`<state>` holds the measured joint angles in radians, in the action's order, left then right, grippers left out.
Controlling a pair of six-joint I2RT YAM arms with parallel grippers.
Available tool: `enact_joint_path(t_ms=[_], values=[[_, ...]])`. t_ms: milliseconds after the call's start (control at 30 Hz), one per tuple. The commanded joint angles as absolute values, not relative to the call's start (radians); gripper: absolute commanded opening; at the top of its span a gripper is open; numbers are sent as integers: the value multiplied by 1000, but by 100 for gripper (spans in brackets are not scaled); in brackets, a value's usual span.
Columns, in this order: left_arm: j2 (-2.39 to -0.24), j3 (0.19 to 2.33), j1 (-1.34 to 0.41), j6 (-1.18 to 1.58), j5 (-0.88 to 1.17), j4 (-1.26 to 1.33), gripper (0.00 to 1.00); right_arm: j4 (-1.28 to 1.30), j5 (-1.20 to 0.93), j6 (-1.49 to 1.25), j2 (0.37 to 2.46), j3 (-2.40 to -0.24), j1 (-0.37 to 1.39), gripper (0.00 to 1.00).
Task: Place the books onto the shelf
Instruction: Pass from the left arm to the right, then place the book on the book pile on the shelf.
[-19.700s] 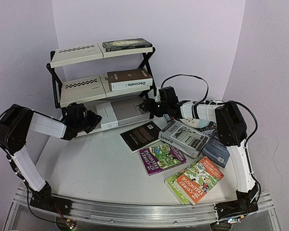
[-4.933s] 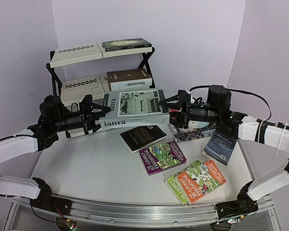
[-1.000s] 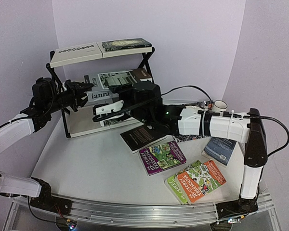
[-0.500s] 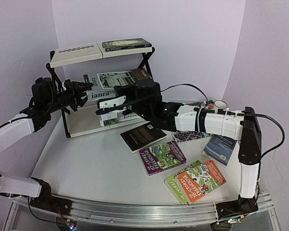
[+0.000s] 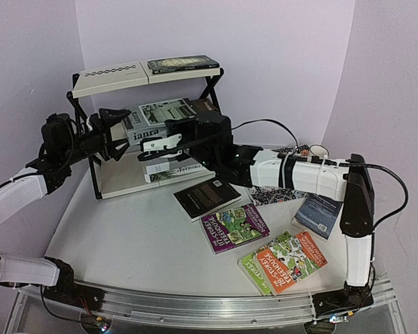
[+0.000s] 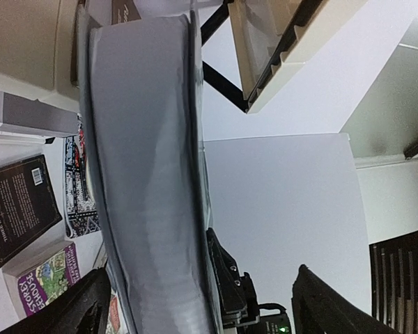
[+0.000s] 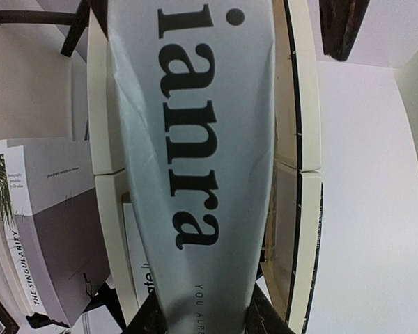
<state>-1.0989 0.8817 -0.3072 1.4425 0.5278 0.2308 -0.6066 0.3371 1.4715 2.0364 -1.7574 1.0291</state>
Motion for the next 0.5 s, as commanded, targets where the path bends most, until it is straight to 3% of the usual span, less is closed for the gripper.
enact_joint_path(t_ms=[0,200,467], values=[[-1048,848,-298,1431,522,277,97,-691,357,1474,2061,-1848,997,30],[-963,794,-280,1375,485,194,100,-689,350,1467,2107,-1911,952,29],[-878,962,-277,1108,323,-208,100,-653,330,1435,2221,-2083,883,30]])
